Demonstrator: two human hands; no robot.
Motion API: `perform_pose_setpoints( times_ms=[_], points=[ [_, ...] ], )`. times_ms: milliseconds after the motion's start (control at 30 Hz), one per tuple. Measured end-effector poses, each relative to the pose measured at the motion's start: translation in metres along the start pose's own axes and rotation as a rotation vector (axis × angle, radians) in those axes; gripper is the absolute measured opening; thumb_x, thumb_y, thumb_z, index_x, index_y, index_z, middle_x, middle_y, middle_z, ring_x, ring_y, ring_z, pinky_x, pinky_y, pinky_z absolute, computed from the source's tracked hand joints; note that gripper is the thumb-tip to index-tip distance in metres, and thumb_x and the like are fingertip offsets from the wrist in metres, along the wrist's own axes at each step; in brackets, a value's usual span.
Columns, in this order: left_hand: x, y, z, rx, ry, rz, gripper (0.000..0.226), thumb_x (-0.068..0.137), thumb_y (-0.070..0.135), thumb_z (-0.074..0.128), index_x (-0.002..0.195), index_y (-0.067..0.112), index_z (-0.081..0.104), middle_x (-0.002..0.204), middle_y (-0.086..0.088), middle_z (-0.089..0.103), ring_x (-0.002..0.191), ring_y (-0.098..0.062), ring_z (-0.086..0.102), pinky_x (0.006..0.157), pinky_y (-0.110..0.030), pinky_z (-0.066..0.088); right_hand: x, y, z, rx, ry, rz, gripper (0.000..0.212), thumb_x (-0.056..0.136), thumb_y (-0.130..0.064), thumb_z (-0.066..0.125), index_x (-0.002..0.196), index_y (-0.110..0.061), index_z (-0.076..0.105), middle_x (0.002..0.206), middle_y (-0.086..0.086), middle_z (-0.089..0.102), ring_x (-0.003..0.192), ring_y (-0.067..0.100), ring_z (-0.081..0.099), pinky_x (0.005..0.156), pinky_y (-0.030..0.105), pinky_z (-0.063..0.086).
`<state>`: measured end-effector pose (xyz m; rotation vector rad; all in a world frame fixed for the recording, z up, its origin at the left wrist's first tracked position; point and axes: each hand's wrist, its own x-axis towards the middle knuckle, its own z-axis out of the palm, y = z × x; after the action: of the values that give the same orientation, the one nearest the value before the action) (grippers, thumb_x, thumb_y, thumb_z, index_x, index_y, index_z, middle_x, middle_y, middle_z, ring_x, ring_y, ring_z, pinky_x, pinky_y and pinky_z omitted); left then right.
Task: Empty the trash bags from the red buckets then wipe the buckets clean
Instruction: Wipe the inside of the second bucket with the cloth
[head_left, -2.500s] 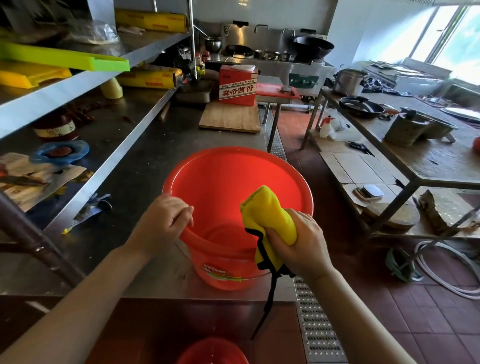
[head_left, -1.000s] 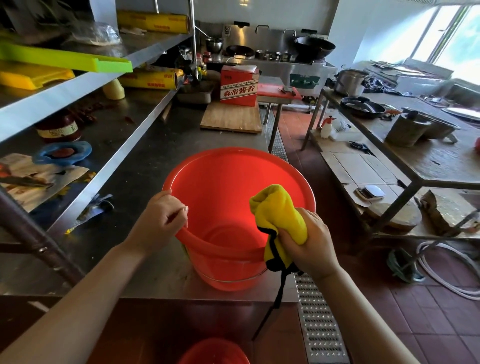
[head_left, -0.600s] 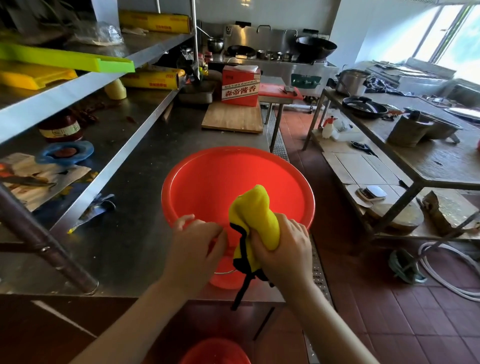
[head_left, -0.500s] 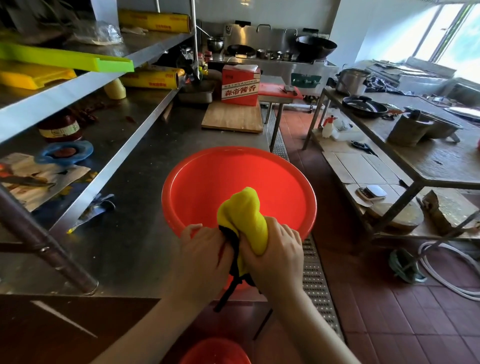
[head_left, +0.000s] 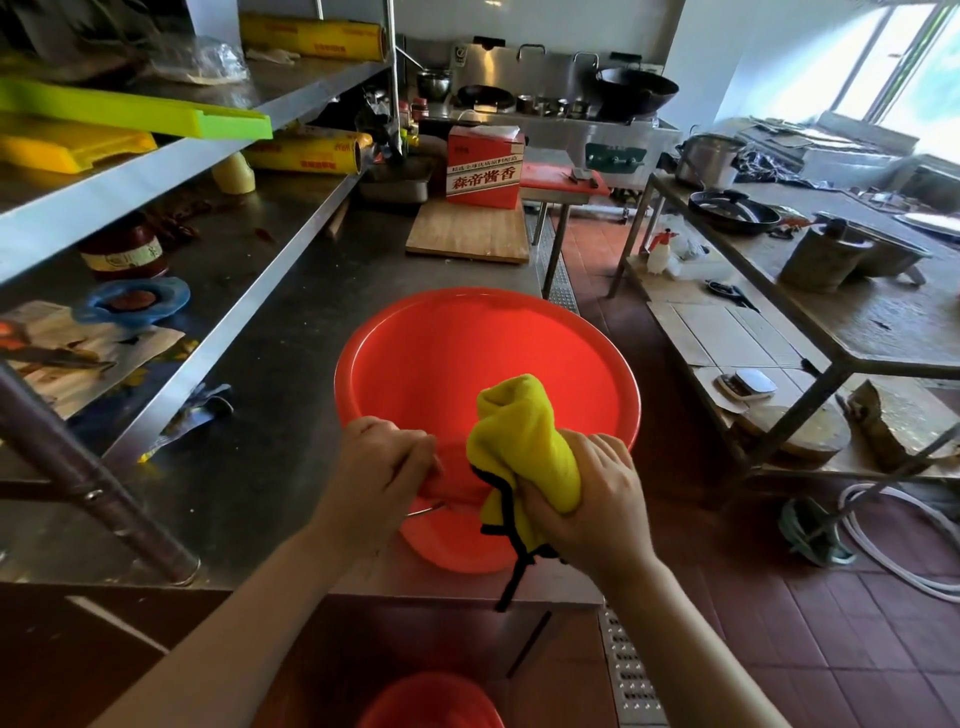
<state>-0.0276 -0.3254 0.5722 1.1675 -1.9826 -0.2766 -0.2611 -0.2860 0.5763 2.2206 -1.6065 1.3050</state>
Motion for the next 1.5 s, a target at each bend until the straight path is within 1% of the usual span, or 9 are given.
perform_pose_setpoints(
  times_ms=[67, 167, 400, 533, 667, 900, 1067, 1333, 1500],
  points=[
    [0.003, -0.011, -0.009, -0.062, -0.012, -0.027, 0.047, 0.099, 0.040, 0.034, 0.061, 0.033, 0.061, 0.054, 0.013, 0.054, 0.079, -0.005, 0.055, 0.092, -0.012, 0.028, -0.001, 0.011, -0.009, 0.019, -0.001, -0.019, 0.045, 0.080, -0.047, 0.062, 0.099, -0.006, 0.066, 0.089, 0.000, 0.069, 0.083, 0.016, 0.059, 0.081, 0.036, 0.046],
    [0.012, -0.033, -0.019, -0.147, -0.105, -0.062, 0.051, 0.099, 0.049, 0.032, 0.058, 0.033, 0.060, 0.054, 0.006, 0.058, 0.070, -0.012, 0.060, 0.099, -0.030, 0.034, -0.004, 0.026, -0.021, 0.077, -0.002, -0.026, 0.043, 0.080, -0.043, 0.062, 0.099, -0.005, 0.065, 0.089, -0.005, 0.064, 0.085, 0.013, 0.055, 0.079, 0.030, 0.044],
    [0.036, -0.060, -0.029, -0.244, -0.160, -0.152, 0.057, 0.092, 0.054, 0.037, 0.054, 0.022, 0.064, 0.054, 0.001, 0.062, 0.084, -0.013, 0.060, 0.101, -0.039, 0.038, 0.001, 0.050, -0.029, 0.135, -0.032, 0.034, 0.045, 0.078, -0.043, 0.062, 0.102, -0.005, 0.065, 0.098, -0.014, 0.056, 0.092, 0.012, 0.053, 0.081, 0.034, 0.046],
    [0.043, -0.066, -0.031, -0.238, -0.153, -0.140, 0.054, 0.092, 0.054, 0.040, 0.056, 0.023, 0.066, 0.052, 0.002, 0.060, 0.082, -0.012, 0.059, 0.101, -0.040, 0.039, 0.001, 0.043, -0.022, 0.163, -0.010, 0.076, 0.045, 0.077, -0.042, 0.061, 0.100, -0.003, 0.065, 0.097, -0.014, 0.054, 0.091, -0.001, 0.047, 0.081, 0.019, 0.039],
    [0.039, -0.065, -0.033, -0.192, -0.174, -0.072, 0.055, 0.094, 0.048, 0.040, 0.053, 0.018, 0.061, 0.052, -0.001, 0.061, 0.068, -0.012, 0.063, 0.109, -0.031, 0.032, -0.002, 0.035, -0.018, 0.183, 0.028, 0.125, 0.044, 0.078, -0.042, 0.060, 0.096, -0.003, 0.066, 0.092, -0.012, 0.055, 0.089, -0.002, 0.047, 0.082, 0.008, 0.036],
    [0.019, -0.046, -0.026, 0.031, -0.093, 0.024, 0.051, 0.100, 0.044, 0.036, 0.058, 0.026, 0.060, 0.052, 0.009, 0.057, 0.068, -0.008, 0.063, 0.112, -0.021, 0.026, -0.002, 0.020, -0.012, 0.173, 0.108, 0.175, 0.039, 0.078, -0.041, 0.059, 0.093, -0.005, 0.066, 0.088, -0.016, 0.055, 0.086, -0.003, 0.046, 0.078, 0.023, 0.040],
    [0.003, -0.016, -0.011, 0.095, -0.001, -0.078, 0.052, 0.100, 0.043, 0.033, 0.057, 0.027, 0.056, 0.052, 0.011, 0.054, 0.063, -0.003, 0.058, 0.110, -0.028, 0.024, -0.001, 0.004, -0.001, 0.123, 0.102, 0.202, 0.036, 0.077, -0.044, 0.059, 0.093, -0.012, 0.064, 0.088, -0.016, 0.057, 0.086, 0.009, 0.053, 0.081, 0.038, 0.046],
    [-0.025, 0.025, 0.023, 0.217, 0.023, 0.039, 0.023, 0.094, 0.027, 0.041, 0.073, 0.028, 0.050, 0.067, 0.016, 0.048, 0.067, -0.009, 0.049, 0.093, -0.036, 0.035, -0.005, -0.041, 0.024, -0.049, 0.089, 0.278, 0.042, 0.079, -0.054, 0.058, 0.098, -0.017, 0.062, 0.084, -0.007, 0.065, 0.080, 0.020, 0.060, 0.083, 0.034, 0.038],
    [-0.018, 0.017, 0.019, 0.144, 0.110, 0.025, 0.028, 0.096, 0.028, 0.037, 0.068, 0.031, 0.038, 0.061, 0.017, 0.036, 0.059, -0.010, 0.040, 0.080, -0.032, 0.033, -0.005, -0.048, 0.026, -0.049, 0.068, 0.226, 0.044, 0.080, -0.056, 0.058, 0.098, -0.016, 0.062, 0.084, -0.007, 0.065, 0.078, 0.020, 0.060, 0.081, 0.033, 0.037]
  ],
)
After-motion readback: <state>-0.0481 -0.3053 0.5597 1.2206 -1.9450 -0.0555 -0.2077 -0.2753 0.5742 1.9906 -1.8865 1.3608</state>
